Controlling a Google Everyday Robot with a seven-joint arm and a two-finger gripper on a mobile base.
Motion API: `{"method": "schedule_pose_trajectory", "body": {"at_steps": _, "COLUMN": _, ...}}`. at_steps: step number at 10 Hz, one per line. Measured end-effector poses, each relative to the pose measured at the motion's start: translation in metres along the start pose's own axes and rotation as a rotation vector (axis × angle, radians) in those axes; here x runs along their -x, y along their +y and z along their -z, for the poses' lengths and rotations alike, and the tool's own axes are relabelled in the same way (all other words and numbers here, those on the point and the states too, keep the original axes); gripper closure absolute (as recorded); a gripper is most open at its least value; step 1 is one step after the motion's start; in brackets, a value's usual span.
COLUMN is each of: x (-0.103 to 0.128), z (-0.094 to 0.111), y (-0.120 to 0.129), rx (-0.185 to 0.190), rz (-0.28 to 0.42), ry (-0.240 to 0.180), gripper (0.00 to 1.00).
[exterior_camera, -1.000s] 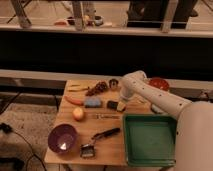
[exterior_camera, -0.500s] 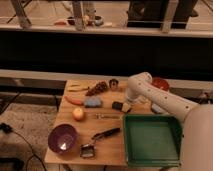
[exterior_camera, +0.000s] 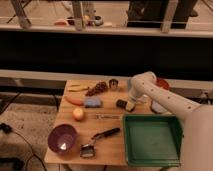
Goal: Wipe table surface with eraser
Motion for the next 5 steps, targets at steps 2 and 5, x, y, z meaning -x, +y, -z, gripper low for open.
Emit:
{"method": "schedule_pose_trajectory", "body": {"at_steps": 2, "x": 0.008, "z": -0.004, "y": -0.018, "rx": -0.011, "rz": 0.018, "ry": 0.004, "gripper": 1.00}}
{"method": "schedule_pose_trajectory", "body": {"at_steps": 5, "x": 0.012, "z": -0.006, "y": -0.038, "rx": -0.021, "rz": 0.035, "ry": 0.010, "gripper": 1.00}}
